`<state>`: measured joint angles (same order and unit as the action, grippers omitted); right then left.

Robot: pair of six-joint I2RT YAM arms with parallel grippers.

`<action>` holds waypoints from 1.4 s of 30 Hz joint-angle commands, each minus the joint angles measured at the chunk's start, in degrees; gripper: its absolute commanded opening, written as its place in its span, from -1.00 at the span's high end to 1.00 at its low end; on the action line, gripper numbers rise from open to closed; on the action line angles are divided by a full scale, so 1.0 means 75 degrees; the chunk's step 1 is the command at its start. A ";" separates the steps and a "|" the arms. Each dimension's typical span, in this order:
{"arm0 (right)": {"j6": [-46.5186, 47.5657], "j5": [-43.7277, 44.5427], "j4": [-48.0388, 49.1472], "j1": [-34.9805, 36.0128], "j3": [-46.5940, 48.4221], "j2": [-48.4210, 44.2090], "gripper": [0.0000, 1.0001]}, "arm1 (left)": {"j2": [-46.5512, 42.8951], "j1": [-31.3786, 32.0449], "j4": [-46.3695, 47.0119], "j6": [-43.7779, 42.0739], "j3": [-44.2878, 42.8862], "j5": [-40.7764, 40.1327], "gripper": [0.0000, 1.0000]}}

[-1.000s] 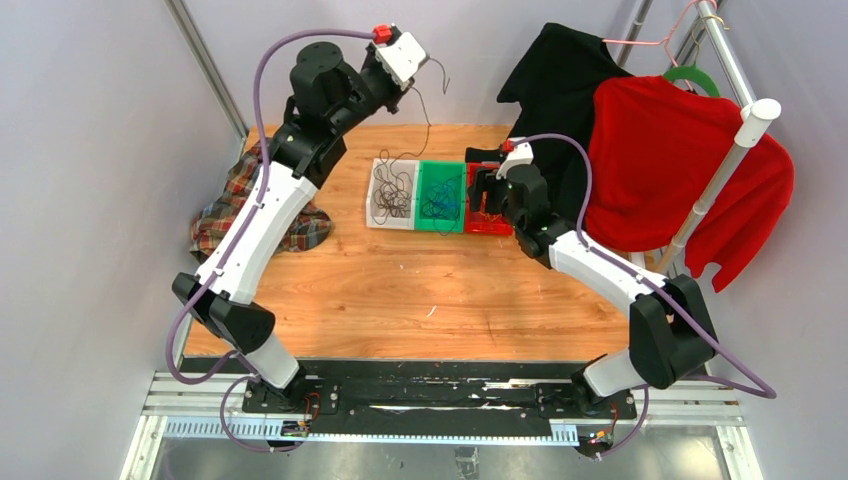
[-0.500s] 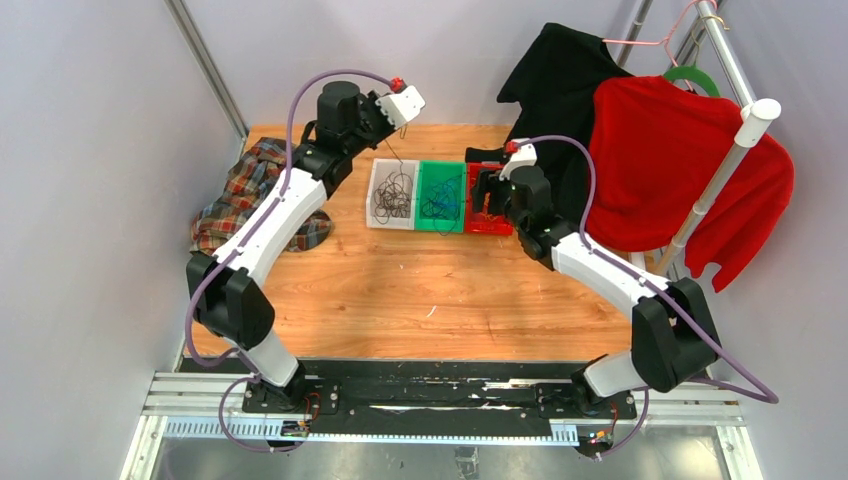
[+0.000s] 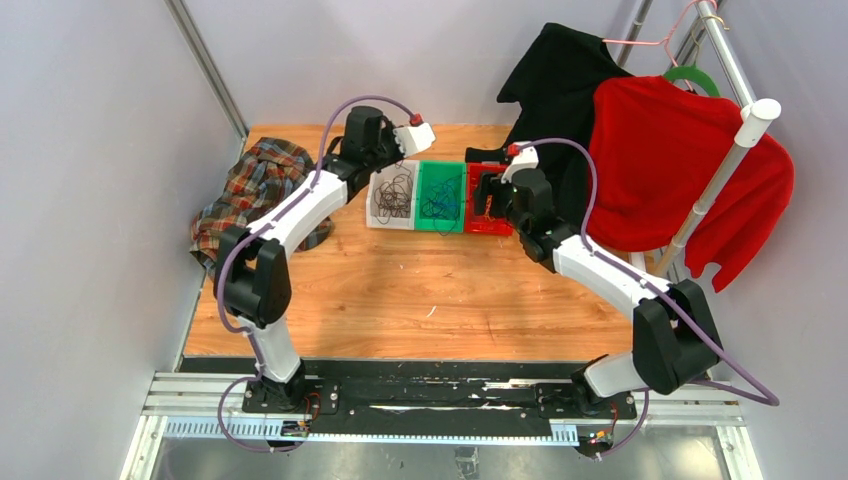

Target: Untangle the cables

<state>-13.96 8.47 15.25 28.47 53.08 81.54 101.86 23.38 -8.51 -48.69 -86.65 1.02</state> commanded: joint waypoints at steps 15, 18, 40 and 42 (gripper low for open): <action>-0.0424 0.0077 0.0001 -0.0444 -0.0478 -0.0608 -0.44 | 0.1546 -0.0019 -0.0228 0.0628 0.0356 0.0200 0.99; -0.0427 0.0152 -0.0066 -0.0451 -0.0545 -0.0724 -0.49 | 0.1745 -0.0021 -0.0928 0.0852 -0.0109 0.0309 0.82; 0.0684 0.4355 -0.1644 -0.0488 -0.1673 -0.2276 -0.52 | -0.3375 -0.1754 -0.3526 0.3769 0.1082 0.2021 -0.96; 0.0699 0.4758 -0.1521 -0.0600 -0.2092 -0.2393 -0.52 | -0.4180 -0.2241 -0.2434 0.4019 0.2567 0.2191 -0.96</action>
<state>-11.81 31.55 6.66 25.65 42.50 63.70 76.60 11.70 -34.26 -24.12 -83.22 14.44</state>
